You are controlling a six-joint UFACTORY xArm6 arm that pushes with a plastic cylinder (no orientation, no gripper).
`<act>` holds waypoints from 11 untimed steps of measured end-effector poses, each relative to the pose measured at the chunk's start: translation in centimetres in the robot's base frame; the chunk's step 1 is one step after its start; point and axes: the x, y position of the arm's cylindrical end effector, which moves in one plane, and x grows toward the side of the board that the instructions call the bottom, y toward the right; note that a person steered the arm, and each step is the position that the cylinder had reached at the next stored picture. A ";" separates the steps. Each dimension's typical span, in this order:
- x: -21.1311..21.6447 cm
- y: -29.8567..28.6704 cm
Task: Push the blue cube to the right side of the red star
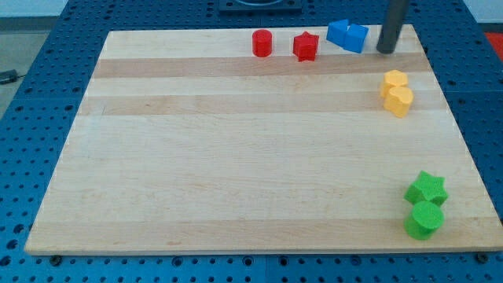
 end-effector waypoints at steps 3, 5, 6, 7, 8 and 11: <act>-2.7 -0.4; -3.1 -5.4; -2.9 -6.5; -2.3 -7.9; -1.9 -8.8; 1.1 -9.7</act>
